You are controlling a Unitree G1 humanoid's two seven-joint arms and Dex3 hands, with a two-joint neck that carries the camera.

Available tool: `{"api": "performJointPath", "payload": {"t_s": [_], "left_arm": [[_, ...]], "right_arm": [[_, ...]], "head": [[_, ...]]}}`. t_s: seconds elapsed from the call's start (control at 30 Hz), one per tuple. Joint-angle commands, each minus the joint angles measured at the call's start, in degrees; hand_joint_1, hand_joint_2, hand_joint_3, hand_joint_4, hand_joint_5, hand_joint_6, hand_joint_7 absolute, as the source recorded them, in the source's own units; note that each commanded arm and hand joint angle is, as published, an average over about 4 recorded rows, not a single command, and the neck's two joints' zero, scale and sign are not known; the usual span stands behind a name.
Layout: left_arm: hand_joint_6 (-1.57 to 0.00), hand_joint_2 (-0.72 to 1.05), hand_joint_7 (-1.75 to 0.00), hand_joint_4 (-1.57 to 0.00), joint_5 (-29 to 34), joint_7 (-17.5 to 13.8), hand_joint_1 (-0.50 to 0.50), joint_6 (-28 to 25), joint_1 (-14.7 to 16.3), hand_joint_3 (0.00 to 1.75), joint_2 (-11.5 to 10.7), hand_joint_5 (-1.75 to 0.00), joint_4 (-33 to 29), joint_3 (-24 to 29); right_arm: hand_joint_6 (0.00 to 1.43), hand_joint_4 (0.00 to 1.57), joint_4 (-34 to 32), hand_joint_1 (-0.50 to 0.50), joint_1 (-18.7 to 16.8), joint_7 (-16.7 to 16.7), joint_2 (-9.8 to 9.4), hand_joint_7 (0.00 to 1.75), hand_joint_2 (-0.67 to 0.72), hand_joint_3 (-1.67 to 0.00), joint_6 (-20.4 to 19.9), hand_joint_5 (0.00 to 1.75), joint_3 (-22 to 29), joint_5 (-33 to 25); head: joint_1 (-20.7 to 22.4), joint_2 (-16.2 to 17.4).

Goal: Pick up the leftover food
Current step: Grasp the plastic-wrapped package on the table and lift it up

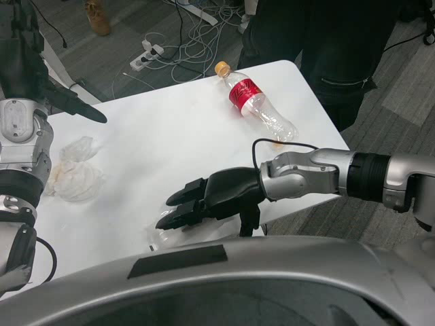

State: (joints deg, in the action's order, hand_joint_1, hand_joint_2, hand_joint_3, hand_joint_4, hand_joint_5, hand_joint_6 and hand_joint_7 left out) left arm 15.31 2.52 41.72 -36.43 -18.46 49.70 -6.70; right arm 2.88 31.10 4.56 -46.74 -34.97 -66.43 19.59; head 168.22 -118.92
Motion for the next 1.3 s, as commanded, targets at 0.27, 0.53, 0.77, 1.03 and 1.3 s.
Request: {"api": "performJointPath", "payload": {"t_s": [0.27,0.53,0.77,1.03,1.3], "left_arm": [[0.0,-0.55,0.0,0.0,0.34,0.12,-0.5,-0.06,0.92,0.0,-2.02,0.0,-0.22,-1.74],[0.0,-0.46,0.0,0.0,1.35,0.03,-0.5,-0.06,1.01,0.0,-2.29,0.0,-0.31,-3.45],[0.0,-0.53,0.0,0.0,1.63,-0.54,-0.5,-0.06,1.58,0.0,-2.37,0.0,-0.31,-3.76],[0.0,-0.55,0.0,0.0,1.65,-0.76,-0.5,-0.06,2.11,0.0,-2.29,0.0,-0.31,-3.89],[0.0,-0.5,0.0,0.0,1.74,-0.85,-0.5,-0.06,2.94,0.0,-2.2,0.0,-0.74,-3.67]], "right_arm": [[0.0,0.0,4.55,-0.17,-1.83,-0.78,3.02,0.0,-0.53,-0.52,-0.01,0.0,0.46,0.23],[0.0,0.0,6.04,-0.17,-4.03,-0.87,5.61,0.0,-0.54,-0.71,1.31,0.39,4.73,4.1],[0.0,0.11,6.94,-0.19,-4.21,-0.89,6.73,0.24,-0.6,-0.99,2.58,1.36,5.23,7.9],[0.46,0.81,9.16,-0.33,-4.16,-1.35,7.55,1.38,-0.54,-1.21,3.86,1.65,8.11,12.14],[0.89,1.28,12.55,-0.33,-5.11,-1.33,8.31,1.59,-0.54,-1.43,-1.94,1.65,14.44,11.88]], "head": [[0.46,1.82],[0.51,3.68],[0.65,5.0],[1.03,5.75],[1.01,5.69]]}}
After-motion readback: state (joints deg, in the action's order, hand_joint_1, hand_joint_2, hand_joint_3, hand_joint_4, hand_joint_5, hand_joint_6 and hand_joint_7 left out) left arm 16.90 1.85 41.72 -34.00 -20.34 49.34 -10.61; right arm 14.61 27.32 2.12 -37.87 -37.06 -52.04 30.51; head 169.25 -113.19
